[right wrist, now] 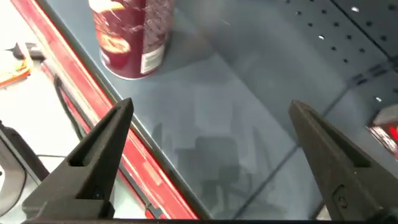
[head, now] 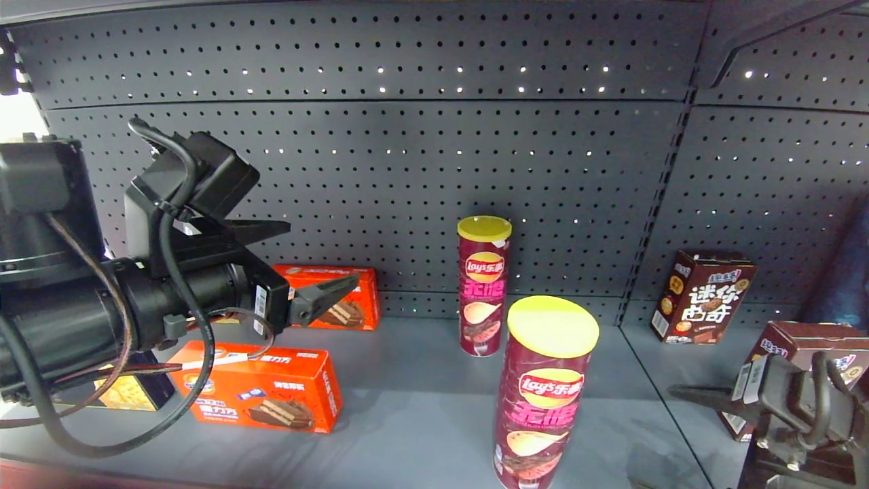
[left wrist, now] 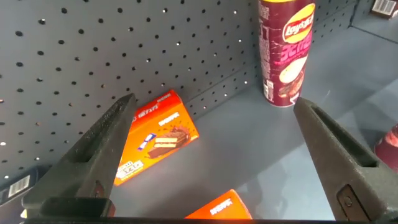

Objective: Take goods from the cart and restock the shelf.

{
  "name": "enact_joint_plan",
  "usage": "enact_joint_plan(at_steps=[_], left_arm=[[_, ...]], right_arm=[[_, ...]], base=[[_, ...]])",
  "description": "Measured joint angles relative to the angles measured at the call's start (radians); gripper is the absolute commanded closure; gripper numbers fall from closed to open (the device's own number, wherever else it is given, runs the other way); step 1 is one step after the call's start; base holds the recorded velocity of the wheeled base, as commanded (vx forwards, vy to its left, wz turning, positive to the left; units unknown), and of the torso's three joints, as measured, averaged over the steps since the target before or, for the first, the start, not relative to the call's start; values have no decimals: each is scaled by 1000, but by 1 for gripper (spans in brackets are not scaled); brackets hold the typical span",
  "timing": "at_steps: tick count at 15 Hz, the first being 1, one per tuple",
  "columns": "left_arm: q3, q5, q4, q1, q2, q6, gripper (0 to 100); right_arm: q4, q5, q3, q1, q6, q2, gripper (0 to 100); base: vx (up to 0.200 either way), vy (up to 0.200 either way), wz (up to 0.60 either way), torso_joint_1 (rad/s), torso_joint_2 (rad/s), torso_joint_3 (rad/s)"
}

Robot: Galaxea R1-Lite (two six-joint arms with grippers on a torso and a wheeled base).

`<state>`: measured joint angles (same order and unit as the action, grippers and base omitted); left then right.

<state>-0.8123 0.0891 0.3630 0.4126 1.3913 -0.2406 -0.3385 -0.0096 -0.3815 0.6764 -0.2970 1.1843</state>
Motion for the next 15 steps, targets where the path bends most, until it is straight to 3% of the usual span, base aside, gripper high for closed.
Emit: enact_joint_plan(at_steps=[15], left_arm=[[19, 0, 1, 1, 2, -5, 0]], right_arm=[[-5, -18, -169, 0, -1, 225, 0]], base=[[0, 0, 0, 0, 0, 0]])
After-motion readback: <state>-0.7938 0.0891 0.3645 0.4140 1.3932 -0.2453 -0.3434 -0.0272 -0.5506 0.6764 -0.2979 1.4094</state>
